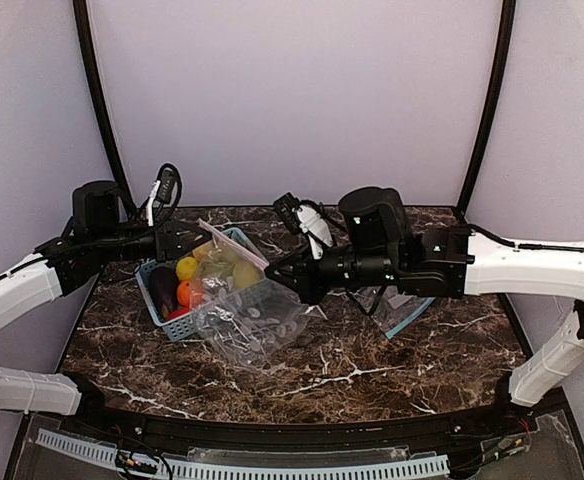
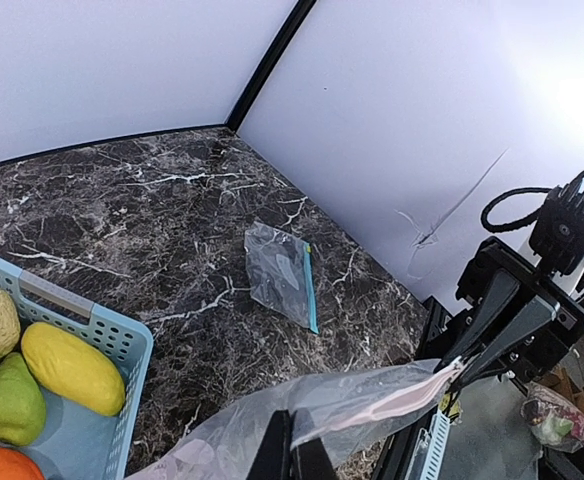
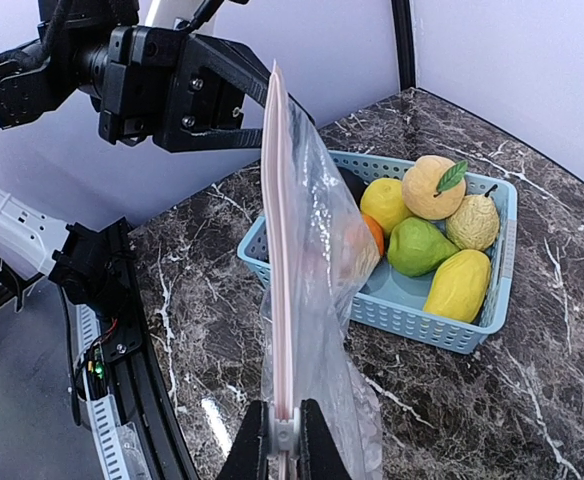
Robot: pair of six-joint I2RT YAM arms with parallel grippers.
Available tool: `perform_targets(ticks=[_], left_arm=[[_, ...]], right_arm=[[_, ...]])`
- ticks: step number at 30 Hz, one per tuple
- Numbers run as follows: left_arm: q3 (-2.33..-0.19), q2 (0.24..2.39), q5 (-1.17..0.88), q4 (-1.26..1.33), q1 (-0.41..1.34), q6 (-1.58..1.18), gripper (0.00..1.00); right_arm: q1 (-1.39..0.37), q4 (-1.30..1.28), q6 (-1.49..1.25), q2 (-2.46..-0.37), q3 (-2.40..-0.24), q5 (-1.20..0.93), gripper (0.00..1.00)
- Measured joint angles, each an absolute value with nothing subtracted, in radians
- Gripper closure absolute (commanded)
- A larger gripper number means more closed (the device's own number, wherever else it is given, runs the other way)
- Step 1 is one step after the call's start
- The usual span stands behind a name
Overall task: Place the food in the zip-top bag and seal the zipper
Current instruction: Unzip the zipper from the zipper food storage bag.
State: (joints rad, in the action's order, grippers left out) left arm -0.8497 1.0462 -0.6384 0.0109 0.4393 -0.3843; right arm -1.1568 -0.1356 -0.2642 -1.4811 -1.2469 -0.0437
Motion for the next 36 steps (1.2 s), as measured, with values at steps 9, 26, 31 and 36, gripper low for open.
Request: perform_targets(ticks=[9,26,31,36], left_arm=[[-0.84,1.045,-0.642,0.01,0.4,-0.402,0.99],[-0.805,1.045,-0.662,0.016,0.307,-0.413,0.99],[-0.794,1.043,-0.674,0.025,0.277,-0.42,0.99],[-0.781,1.036,-0.68,0.029,0.258,-0.424,0.99]], right_arm=[[-1.156,-0.148,-0.268,-1.479,-1.237,-0.04,1.0],[-1.156,-0.169,-0.272,-1.477,-1.218,-0.039,1.0],[-1.156,-0.175,-0.273,-1.477,-1.21,-0.037,1.0],[-1.156,-0.183,-0.275,-1.477,-1.209,-0.037,1.0]])
